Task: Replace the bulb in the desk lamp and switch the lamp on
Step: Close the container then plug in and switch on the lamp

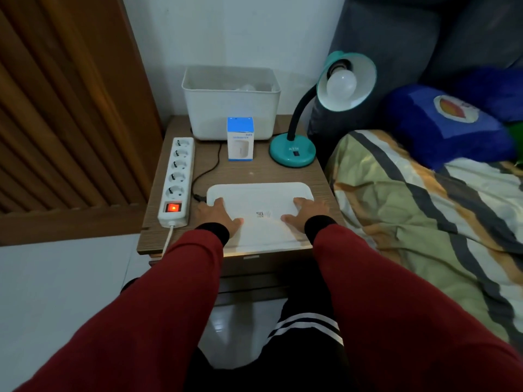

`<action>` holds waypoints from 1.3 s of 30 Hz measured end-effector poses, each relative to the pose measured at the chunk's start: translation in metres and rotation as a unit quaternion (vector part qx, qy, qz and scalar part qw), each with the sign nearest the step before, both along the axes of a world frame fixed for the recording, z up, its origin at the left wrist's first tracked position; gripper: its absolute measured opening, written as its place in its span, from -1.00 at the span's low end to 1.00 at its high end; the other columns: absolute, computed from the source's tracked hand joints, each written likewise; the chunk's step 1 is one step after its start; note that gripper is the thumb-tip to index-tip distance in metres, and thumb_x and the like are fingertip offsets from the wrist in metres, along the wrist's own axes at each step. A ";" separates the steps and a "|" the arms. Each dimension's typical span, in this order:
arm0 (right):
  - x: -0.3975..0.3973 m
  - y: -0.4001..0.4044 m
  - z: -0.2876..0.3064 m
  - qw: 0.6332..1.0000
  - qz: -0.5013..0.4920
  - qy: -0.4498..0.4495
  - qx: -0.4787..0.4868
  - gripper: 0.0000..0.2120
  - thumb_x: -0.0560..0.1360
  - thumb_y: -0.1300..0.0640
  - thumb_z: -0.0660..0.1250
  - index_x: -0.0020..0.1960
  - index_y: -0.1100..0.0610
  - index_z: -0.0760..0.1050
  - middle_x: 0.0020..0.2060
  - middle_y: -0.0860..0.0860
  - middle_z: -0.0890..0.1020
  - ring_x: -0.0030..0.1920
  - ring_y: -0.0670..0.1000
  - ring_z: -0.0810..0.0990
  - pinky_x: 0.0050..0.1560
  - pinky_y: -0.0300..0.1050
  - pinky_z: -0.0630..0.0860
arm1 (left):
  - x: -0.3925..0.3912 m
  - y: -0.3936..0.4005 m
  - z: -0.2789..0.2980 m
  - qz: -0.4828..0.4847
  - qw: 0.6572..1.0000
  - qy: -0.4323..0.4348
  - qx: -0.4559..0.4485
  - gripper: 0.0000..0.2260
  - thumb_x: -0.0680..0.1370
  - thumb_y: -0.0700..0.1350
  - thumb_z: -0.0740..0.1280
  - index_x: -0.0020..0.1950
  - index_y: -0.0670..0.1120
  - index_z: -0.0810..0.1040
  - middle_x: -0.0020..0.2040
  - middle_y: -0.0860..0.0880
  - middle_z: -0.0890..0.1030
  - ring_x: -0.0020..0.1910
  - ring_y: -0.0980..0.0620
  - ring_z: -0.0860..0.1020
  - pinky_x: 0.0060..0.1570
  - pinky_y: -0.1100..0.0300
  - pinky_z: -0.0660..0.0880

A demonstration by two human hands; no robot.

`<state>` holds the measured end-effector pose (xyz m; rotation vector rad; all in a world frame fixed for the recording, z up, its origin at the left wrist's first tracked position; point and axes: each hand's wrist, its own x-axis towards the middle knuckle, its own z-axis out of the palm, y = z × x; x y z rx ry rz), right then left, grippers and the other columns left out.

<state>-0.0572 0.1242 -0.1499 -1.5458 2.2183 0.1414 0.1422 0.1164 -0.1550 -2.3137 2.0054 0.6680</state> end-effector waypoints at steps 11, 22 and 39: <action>0.005 -0.017 0.044 0.998 0.039 0.048 -0.031 -0.31 0.48 -0.30 0.16 0.48 0.05 0.19 0.43 0.11 0.34 0.41 0.20 0.26 0.42 0.06 0.23 | 0.005 -0.025 0.050 0.005 0.998 0.010 -0.069 -0.29 0.41 0.22 0.36 0.42 -0.10 0.24 0.41 -0.21 0.30 0.40 -0.21 0.23 0.32 -0.05 0.29; 0.040 -0.099 0.144 0.986 0.030 0.004 -0.164 -0.35 0.42 -0.28 0.27 0.37 0.07 0.33 0.33 0.28 0.31 0.35 0.28 0.25 0.34 0.10 0.30 | 0.047 -0.097 0.134 0.021 0.979 0.017 -0.201 -0.32 0.39 0.29 0.32 0.33 -0.13 0.33 0.32 -0.26 0.37 0.30 -0.24 0.31 0.25 -0.03 0.31; 0.024 -0.277 0.163 0.982 0.045 0.021 -0.182 -0.39 0.43 -0.31 0.22 0.27 0.12 0.38 0.25 0.21 0.41 0.27 0.24 0.31 0.19 0.02 0.35 | 0.043 -0.273 0.162 -0.028 0.980 0.019 -0.196 -0.23 0.42 0.28 0.31 0.47 -0.15 0.20 0.38 -0.27 0.31 0.35 -0.26 0.26 0.35 -0.03 0.22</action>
